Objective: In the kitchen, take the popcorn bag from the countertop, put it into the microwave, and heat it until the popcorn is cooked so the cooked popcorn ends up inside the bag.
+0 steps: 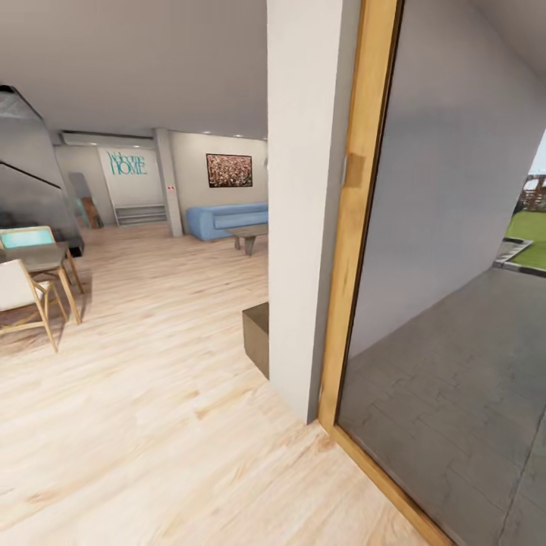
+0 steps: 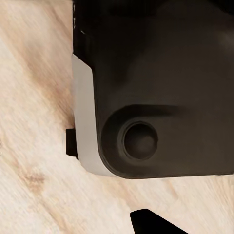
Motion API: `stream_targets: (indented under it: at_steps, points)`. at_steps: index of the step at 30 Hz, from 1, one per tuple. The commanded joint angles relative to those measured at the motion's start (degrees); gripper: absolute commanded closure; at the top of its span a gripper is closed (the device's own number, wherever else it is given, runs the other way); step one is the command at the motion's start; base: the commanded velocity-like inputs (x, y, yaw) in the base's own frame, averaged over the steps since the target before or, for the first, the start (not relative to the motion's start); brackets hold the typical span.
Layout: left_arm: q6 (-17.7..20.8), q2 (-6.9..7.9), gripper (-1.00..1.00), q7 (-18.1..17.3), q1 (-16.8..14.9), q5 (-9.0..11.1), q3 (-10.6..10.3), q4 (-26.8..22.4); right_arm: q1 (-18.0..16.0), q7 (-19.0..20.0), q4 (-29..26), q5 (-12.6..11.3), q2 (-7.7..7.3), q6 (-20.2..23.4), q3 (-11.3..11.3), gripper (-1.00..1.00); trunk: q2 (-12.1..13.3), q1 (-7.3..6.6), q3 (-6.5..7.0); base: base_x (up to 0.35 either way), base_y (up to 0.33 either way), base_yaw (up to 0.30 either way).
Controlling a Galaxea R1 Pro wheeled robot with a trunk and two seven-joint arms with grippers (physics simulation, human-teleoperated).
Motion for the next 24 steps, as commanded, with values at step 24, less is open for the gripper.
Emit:
stream_targets:
  at_steps: [24]
  points:
    - [-4.8, -0.58, -1.0, 0.0, -2.7, 0.6, 0.0, -8.7, -9.8, -0.1, -3.6, 0.1, -3.05, -4.1, 0.1, -1.0, 0.0, 0.0, -0.06, 0.0, 0.0, 0.278]
